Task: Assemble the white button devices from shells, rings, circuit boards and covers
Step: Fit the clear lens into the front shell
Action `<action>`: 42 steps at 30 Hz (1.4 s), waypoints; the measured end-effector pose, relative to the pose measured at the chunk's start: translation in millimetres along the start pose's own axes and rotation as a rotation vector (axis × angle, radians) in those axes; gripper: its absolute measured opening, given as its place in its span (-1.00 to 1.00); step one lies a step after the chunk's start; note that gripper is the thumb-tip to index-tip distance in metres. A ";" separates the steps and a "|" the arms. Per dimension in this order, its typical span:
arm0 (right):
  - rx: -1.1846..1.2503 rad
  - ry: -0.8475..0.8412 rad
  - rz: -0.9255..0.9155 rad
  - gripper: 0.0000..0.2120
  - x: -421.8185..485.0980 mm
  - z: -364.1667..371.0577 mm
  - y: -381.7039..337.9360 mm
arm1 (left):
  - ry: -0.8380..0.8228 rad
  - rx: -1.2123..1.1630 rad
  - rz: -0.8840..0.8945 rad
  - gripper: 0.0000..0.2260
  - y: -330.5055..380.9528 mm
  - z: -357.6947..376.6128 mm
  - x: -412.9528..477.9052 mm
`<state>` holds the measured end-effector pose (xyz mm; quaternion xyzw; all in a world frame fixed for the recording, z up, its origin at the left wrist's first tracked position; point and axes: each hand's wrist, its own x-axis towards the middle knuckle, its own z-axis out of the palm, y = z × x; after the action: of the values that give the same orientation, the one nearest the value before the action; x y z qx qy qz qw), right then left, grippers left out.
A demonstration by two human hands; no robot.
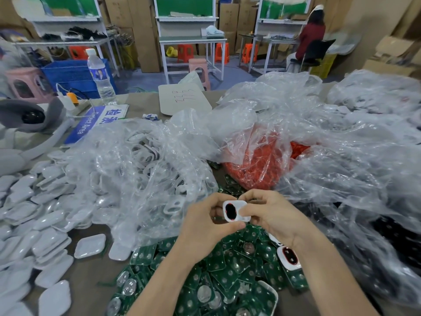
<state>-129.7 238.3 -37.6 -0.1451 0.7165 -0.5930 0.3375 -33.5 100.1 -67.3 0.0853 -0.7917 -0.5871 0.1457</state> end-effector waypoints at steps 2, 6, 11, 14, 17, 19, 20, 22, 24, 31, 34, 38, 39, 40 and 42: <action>-0.050 -0.051 -0.004 -0.81 0.4 -6.0 -7.0 | 0.022 -0.015 -0.019 -0.67 -0.1 -3.4 1.5; -0.246 -0.038 -0.061 -0.71 4.4 -29.2 -37.7 | 0.084 -0.066 -0.047 -0.67 0.0 -11.2 3.7; -0.383 0.135 -0.340 -0.82 75.6 -24.3 -94.2 | 0.140 -0.123 -0.067 -0.70 0.0 -16.1 6.0; -0.672 0.053 -0.328 -0.69 132.5 2.7 -106.8 | 0.134 -0.121 -0.064 -0.70 -0.3 -16.1 5.4; -1.160 0.099 -0.285 -0.75 171.9 17.4 -93.4 | 0.112 -0.116 -0.058 -0.70 -0.6 -15.9 4.0; -1.334 0.106 -0.275 -0.71 186.3 21.1 -86.6 | 0.103 -0.113 -0.067 -0.70 -0.8 -16.7 4.0; -1.390 0.101 -0.284 -0.74 192.0 21.9 -85.4 | 0.102 -0.112 -0.070 -0.69 -1.1 -17.4 4.2; -1.462 0.113 -0.333 -0.87 199.7 22.4 -84.4 | 0.107 -0.115 -0.069 -0.69 -1.0 -19.0 4.7; -1.464 0.124 -0.399 -0.89 205.0 21.9 -81.9 | 0.109 -0.118 -0.069 -0.69 -0.8 -19.6 4.7; -1.270 0.090 -0.345 -0.87 205.1 12.9 -78.8 | 0.103 -0.098 -0.065 -0.69 -1.1 -18.2 4.1; -1.004 0.165 -0.330 -0.87 201.8 6.4 -82.0 | 0.106 -0.094 -0.065 -0.69 -1.2 -17.1 4.2; -0.531 0.269 -0.308 -0.94 195.7 -2.3 -86.2 | 0.114 -0.082 -0.060 -0.69 -2.4 -16.9 3.9; -0.478 0.283 -0.306 -0.94 194.8 -4.6 -87.7 | 0.112 -0.077 -0.060 -0.69 -2.7 -16.6 4.0; -0.445 0.295 -0.308 -0.92 194.4 -6.4 -88.4 | 0.108 -0.072 -0.059 -0.69 -3.0 -16.1 3.7; -0.396 0.309 -0.307 -0.88 192.6 -8.7 -89.1 | 0.103 -0.063 -0.055 -0.69 -3.4 -14.8 3.7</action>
<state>-293.2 105.0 -12.5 -0.2226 0.8309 -0.5009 0.0959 -32.2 84.5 -66.1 0.1326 -0.7617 -0.6103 0.1726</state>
